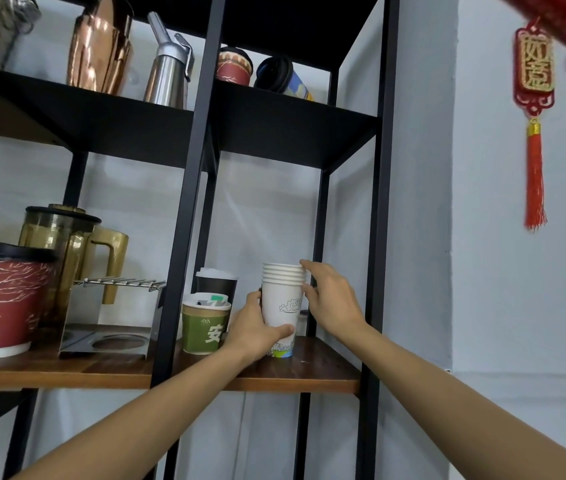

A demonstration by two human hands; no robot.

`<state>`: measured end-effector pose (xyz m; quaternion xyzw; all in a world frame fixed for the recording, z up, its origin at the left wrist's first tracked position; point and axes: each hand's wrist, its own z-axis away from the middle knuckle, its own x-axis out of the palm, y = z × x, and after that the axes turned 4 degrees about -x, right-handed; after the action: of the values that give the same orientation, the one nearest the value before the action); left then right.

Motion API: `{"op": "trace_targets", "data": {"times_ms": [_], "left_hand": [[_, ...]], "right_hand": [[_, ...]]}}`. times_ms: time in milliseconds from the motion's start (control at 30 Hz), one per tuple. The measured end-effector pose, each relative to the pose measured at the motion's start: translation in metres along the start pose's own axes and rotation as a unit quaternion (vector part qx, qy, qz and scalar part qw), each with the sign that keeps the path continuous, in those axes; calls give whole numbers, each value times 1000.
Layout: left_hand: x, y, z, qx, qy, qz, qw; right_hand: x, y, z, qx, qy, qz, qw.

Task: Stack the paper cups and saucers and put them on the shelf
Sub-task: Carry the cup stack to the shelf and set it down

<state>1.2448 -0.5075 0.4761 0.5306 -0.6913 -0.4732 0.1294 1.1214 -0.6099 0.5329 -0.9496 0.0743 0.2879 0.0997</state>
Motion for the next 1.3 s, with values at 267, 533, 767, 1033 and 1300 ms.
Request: {"op": "trace_targets", "data": {"times_ms": [267, 533, 767, 1033, 1300], "left_hand": [[-30, 15, 36, 104, 30, -136, 985], [-77, 28, 96, 276, 81, -283, 915], [-111, 25, 145, 344, 79, -317, 880], [-117, 3, 221, 365, 23, -266, 892], [-110, -19, 290, 380, -42, -244, 891]], "right_hand": [[-22, -28, 35, -30, 38, 74, 996], [-47, -63, 85, -59, 111, 99, 987], [-65, -99, 143, -76, 133, 189, 970], [-82, -145, 238, -9, 109, 251, 962], [-115, -186, 324, 42, 72, 298, 951]]}}
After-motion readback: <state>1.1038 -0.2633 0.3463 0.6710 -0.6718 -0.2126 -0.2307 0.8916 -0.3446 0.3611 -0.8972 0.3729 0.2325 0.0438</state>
